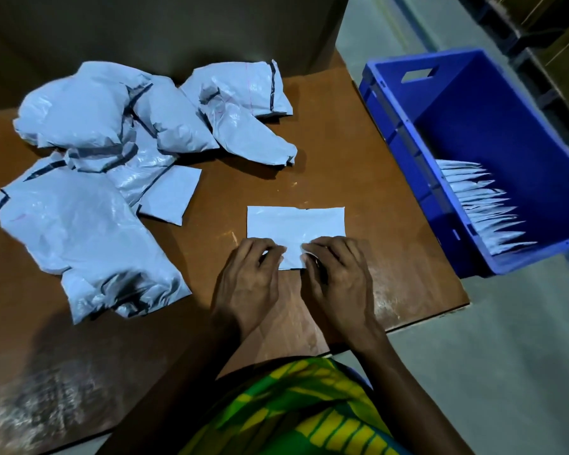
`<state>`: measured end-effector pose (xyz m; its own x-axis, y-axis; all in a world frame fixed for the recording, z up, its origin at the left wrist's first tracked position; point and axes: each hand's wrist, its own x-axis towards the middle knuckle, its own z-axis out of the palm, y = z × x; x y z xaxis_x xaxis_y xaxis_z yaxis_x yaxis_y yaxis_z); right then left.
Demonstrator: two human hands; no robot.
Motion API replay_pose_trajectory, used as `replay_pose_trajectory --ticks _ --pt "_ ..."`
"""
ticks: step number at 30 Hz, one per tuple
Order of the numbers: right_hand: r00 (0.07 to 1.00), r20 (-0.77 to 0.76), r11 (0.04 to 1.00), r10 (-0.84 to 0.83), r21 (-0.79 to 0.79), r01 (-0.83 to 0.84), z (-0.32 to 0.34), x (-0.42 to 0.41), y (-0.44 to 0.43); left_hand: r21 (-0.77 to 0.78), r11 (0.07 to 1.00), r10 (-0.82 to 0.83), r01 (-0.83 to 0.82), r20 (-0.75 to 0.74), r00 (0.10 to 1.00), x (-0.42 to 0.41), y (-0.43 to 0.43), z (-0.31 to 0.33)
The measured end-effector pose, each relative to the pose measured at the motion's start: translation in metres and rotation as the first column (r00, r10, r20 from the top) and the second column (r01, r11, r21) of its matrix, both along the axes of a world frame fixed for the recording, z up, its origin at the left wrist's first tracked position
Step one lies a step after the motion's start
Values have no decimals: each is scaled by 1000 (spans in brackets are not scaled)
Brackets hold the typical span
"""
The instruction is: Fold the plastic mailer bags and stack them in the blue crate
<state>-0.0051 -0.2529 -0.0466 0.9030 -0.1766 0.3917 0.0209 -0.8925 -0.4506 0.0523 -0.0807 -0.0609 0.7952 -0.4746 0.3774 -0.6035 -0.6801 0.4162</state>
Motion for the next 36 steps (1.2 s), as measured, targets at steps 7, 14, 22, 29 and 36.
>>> replay_pose_trajectory --ticks 7,14,22,29,36 --pt "999 -25 999 40 29 -40 19 15 -1 12 1000 -22 23 -66 998 4 2 8" --pt "998 -56 998 1 61 3 8 3 9 -47 997 -71 63 -190 979 20 17 24" --pt "969 -118 976 216 29 -214 29 52 -1 59 995 -75 86 -172 982 2 26 5" --pt "958 -137 967 254 54 -248 10 79 3 206 961 -145 183 -186 972 -7 30 3" --pt "954 -106 960 281 44 -278 4 97 17 223 959 -140 173 -153 978 -14 30 -1"
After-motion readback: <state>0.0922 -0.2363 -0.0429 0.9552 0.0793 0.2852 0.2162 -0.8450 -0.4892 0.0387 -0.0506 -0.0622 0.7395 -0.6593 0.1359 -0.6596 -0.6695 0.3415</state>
